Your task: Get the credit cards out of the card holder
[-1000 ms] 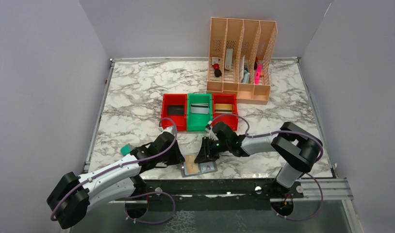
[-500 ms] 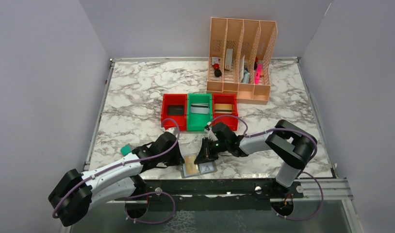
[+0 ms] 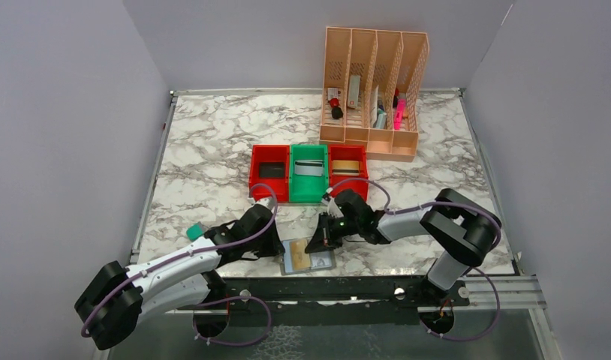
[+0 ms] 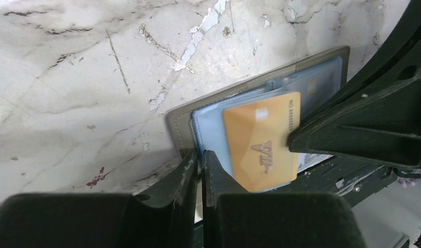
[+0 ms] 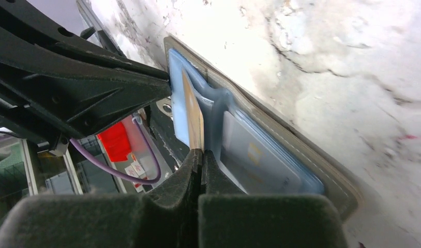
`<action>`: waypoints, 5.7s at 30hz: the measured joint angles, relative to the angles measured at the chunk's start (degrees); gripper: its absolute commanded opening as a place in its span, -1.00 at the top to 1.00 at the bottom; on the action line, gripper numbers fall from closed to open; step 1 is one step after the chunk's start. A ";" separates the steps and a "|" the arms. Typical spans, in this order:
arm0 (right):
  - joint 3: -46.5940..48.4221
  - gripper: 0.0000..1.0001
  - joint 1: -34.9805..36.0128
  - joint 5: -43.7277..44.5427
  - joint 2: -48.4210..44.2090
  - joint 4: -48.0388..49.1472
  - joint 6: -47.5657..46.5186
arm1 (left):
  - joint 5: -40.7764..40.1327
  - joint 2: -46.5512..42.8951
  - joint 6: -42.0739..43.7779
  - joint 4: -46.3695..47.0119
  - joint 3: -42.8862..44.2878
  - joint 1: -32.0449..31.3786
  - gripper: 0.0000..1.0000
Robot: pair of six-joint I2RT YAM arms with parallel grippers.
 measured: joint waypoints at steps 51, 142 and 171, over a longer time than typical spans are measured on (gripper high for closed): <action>-3.65 0.98 -2.14 -2.56 1.38 7.96 4.31 | 6.01 10.38 2.84 4.57 4.52 -2.62 0.82; 2.73 0.98 -2.95 17.18 -25.27 -25.20 -15.96 | -5.55 3.28 -0.26 1.75 5.29 -4.87 0.57; 12.31 0.97 -2.97 60.61 -24.55 -24.39 -62.58 | -9.07 -8.85 -1.53 -4.87 5.14 -4.87 -0.69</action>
